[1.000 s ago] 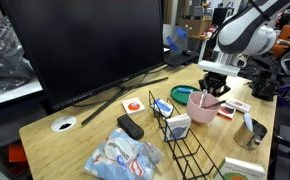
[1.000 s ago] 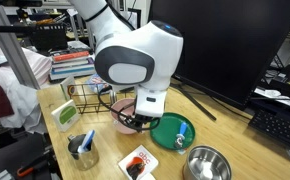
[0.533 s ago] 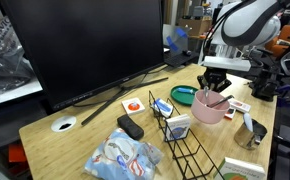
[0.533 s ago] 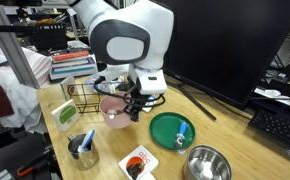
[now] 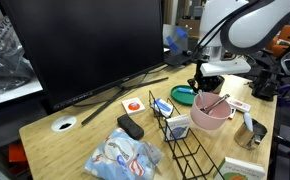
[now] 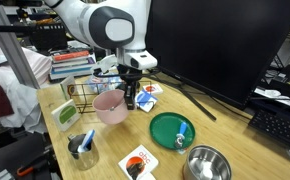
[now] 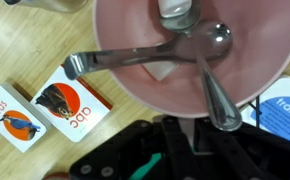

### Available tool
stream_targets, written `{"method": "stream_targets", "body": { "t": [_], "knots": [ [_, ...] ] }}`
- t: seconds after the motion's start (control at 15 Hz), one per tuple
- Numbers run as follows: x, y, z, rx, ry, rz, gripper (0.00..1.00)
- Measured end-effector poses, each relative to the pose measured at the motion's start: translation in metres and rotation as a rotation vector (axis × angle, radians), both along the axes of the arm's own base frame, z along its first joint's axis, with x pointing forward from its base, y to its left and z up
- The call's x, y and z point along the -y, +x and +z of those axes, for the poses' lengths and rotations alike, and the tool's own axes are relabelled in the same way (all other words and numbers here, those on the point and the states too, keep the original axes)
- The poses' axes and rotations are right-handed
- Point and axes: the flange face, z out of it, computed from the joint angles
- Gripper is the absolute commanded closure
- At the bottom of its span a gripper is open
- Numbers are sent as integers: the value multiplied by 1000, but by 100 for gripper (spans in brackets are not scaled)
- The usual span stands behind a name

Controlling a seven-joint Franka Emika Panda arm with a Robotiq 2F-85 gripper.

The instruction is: Move the pink cup closer to the book and silver cup

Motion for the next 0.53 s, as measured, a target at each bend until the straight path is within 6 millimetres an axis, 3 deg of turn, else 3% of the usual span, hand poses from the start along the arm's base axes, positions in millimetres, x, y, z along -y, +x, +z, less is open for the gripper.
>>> {"method": "stream_targets", "body": {
  "t": [0.53],
  "knots": [
    [-21,-9,-25,17,-28,378,97]
  ]
}}
